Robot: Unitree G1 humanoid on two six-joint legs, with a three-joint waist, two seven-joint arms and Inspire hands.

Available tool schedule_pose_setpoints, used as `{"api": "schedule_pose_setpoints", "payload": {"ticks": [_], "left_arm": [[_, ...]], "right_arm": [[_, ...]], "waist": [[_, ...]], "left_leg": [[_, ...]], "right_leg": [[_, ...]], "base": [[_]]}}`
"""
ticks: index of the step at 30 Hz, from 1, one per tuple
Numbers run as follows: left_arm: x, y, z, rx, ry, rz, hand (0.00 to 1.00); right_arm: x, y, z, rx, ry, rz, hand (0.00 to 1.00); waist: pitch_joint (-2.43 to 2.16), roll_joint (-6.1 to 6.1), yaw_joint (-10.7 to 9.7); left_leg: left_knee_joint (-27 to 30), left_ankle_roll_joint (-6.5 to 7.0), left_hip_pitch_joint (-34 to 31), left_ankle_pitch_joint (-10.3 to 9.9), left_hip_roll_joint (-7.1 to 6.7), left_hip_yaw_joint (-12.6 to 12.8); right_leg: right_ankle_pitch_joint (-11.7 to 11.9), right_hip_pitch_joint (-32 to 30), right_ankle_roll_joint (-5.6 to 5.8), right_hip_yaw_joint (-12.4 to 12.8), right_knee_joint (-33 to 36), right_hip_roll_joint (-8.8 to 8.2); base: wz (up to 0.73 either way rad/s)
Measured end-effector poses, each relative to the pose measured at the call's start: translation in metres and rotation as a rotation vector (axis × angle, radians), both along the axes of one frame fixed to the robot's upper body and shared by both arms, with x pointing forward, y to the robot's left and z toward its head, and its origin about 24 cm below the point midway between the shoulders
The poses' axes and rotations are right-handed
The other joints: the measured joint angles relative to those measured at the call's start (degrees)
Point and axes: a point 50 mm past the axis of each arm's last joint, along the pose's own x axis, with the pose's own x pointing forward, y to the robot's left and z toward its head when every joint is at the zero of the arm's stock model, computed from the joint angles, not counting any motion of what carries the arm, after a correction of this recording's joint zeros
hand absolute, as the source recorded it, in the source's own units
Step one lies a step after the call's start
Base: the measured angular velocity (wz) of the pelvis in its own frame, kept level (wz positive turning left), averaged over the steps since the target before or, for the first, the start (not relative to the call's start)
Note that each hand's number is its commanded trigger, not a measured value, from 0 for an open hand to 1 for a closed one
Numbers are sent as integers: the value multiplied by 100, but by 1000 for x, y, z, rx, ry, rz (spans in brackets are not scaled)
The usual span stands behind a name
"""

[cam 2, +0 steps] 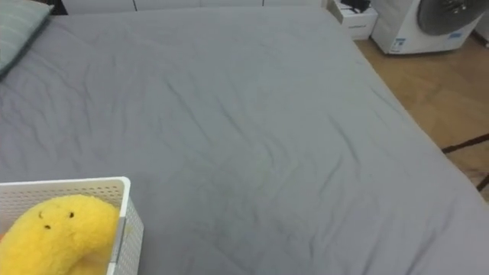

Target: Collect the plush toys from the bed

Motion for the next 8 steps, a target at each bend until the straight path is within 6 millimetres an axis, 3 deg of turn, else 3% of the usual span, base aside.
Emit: {"api": "schedule_pose_setpoints", "payload": {"ticks": [5, 8], "left_arm": [[-3, -2, -1, 0, 56, -68, 0], [0, -5, -2, -5, 77, -105, 0]], "right_arm": [[1, 12, -5, 99, 157, 305, 0], [17, 12, -6, 96, 211, 482, 0]], "waist": [[-19, 23, 126], [-31, 37, 263]], "left_leg": [[0, 2, 52, -1, -4, -2], [10, 3, 59, 0, -8, -25]], "right_leg": [[1, 32, -1, -21, 8, -2], [2, 56, -1, -62, 2, -9]], "base": [[0], [1]]}}
